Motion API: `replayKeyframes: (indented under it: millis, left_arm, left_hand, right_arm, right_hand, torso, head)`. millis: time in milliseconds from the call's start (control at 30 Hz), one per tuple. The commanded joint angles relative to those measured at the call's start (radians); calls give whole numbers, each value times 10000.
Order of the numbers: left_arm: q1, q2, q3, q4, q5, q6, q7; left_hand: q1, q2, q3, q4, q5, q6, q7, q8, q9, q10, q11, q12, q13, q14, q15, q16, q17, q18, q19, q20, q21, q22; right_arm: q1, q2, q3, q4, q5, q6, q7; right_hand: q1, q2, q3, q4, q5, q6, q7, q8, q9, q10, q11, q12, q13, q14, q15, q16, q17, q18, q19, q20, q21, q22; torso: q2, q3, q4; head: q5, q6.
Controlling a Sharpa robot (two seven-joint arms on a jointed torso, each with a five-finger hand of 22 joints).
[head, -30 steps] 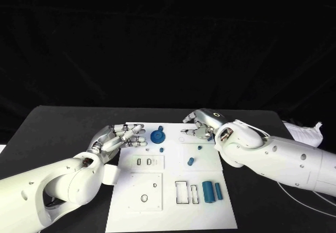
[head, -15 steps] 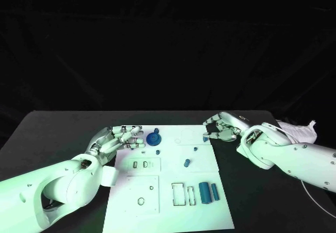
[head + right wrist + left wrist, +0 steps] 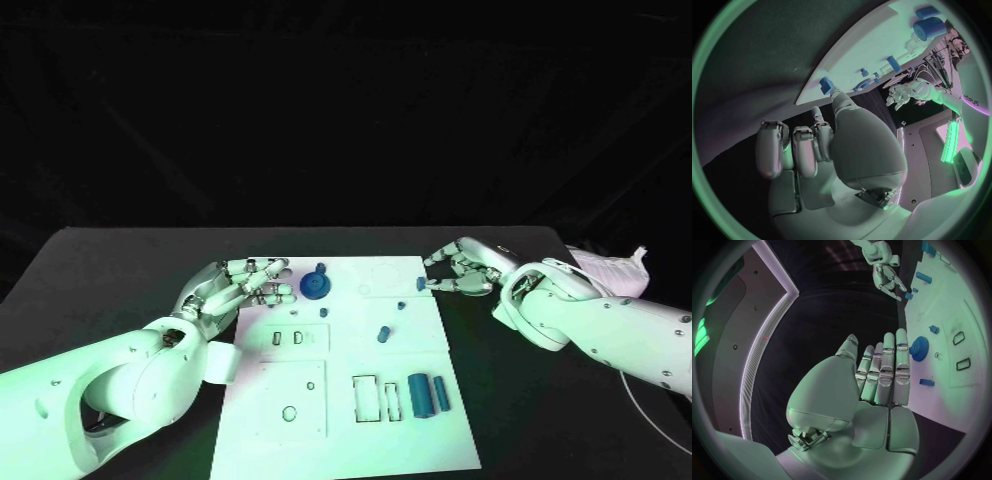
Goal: Assemble the parts on the task board
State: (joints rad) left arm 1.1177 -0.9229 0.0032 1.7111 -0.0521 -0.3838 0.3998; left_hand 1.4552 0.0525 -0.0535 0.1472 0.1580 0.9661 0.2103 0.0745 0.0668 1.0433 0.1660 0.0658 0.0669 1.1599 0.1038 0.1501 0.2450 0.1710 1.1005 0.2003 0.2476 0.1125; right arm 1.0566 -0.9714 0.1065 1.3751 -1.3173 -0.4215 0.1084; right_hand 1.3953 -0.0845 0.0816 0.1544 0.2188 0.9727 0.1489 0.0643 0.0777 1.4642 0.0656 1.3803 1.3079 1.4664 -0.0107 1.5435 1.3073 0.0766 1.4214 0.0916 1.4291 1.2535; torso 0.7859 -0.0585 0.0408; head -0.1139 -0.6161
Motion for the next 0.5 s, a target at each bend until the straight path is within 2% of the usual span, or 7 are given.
replayKeyframes:
  millis: [33,433,500]
  left_arm:
    - [4,7,6,17,19,176,60]
    - [4,-6,6,26,19,171,53]
    - [4,-9,6,27,19,167,51]
  left_hand:
    - [98,-32,19,-62,-1,6,80,-40,-3,-87,-14,6,-15,10,13,-51,16,86,50,47,-39,-16]
    - [98,-32,19,-62,-1,6,80,-40,-3,-87,-14,6,-15,10,13,-51,16,86,50,47,-39,-16]
    - [98,-32,19,-62,-1,6,80,-40,-3,-87,-14,6,-15,10,13,-51,16,86,50,47,-39,-16]
  right_arm:
    - [-39,114,3,-123,34,356,17]
    - [-147,400,3,-368,-135,507,-79]
    - [-154,420,3,-387,-153,525,-91]
  right_hand:
    - [144,0,-1,-71,-50,48,38,6,-12,3,-17,-25,1120,936,0,54,2127,-134,25,21,63,12]
    - [344,185,140,-220,-78,256,22,55,18,33,-35,20,1163,942,-13,67,2158,-138,35,14,78,42]
    - [403,252,208,-267,-222,337,12,65,26,41,-45,29,1172,944,-22,71,2168,-139,38,6,81,49]
  torso:
    - [-3,-13,10]
    - [-8,-10,-4]
    - [-12,-7,-3]
  head:
    - [6,-48]
    - [67,-135]
    - [74,-161]
